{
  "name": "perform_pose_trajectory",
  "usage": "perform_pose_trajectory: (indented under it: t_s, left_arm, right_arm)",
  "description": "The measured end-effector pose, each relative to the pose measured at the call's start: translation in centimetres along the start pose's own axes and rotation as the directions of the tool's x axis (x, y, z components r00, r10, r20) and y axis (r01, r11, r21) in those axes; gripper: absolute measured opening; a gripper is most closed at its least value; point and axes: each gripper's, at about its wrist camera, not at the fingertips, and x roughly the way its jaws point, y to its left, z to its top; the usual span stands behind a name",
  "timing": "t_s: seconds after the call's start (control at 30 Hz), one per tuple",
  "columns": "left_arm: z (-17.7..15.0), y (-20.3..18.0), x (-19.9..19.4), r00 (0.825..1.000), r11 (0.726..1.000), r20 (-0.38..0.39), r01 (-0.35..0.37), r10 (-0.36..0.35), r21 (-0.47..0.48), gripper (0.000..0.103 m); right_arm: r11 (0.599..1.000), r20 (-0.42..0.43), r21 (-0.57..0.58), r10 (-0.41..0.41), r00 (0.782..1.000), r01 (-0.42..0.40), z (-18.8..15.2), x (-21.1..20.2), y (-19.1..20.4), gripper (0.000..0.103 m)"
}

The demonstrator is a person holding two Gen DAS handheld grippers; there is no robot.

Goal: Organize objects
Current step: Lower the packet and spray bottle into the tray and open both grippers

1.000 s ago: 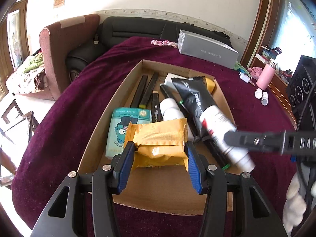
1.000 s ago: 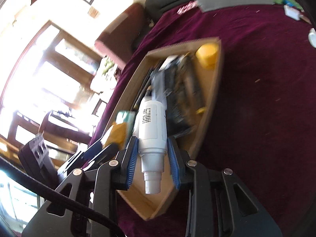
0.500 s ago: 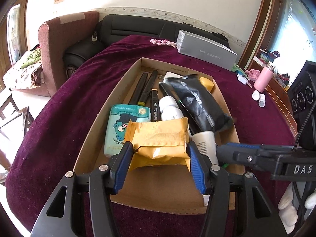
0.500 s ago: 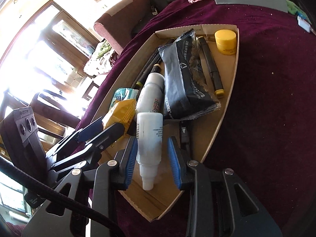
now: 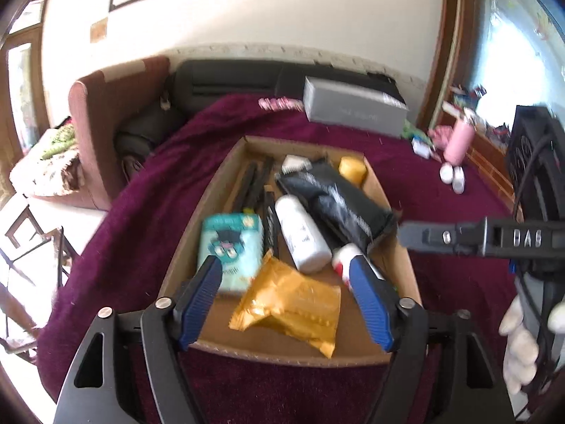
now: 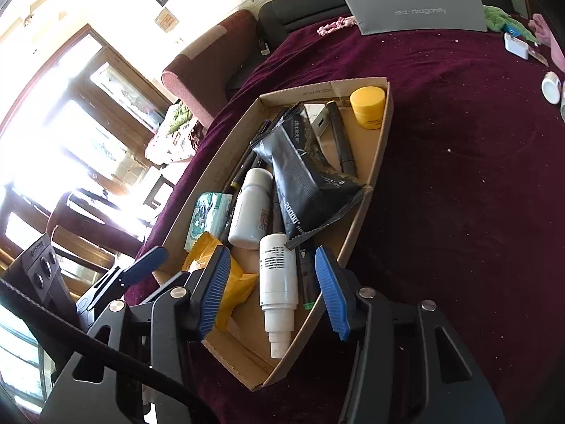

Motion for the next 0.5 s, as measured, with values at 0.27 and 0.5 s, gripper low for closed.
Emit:
perform_pose_trajectory:
  t_s: [0.27,0.5]
  left_arm:
    - [2.6,0.8,-3.6,0.978,0.993,0.188,-0.076,0.091,-0.088,0.097]
    - [3.3,2.6,-3.6,0.987,0.969,0.153,-0.01,0.05,-0.249,0.101]
  right_arm:
    - [0.997,0.078,-0.019,-0.079,0.994,0.08,-0.5,-1.1,0.9,0.061]
    - [0.952,0.197,-0.137,-0.247,0.949,0.276,-1.9,-2.2,3.4,0.068]
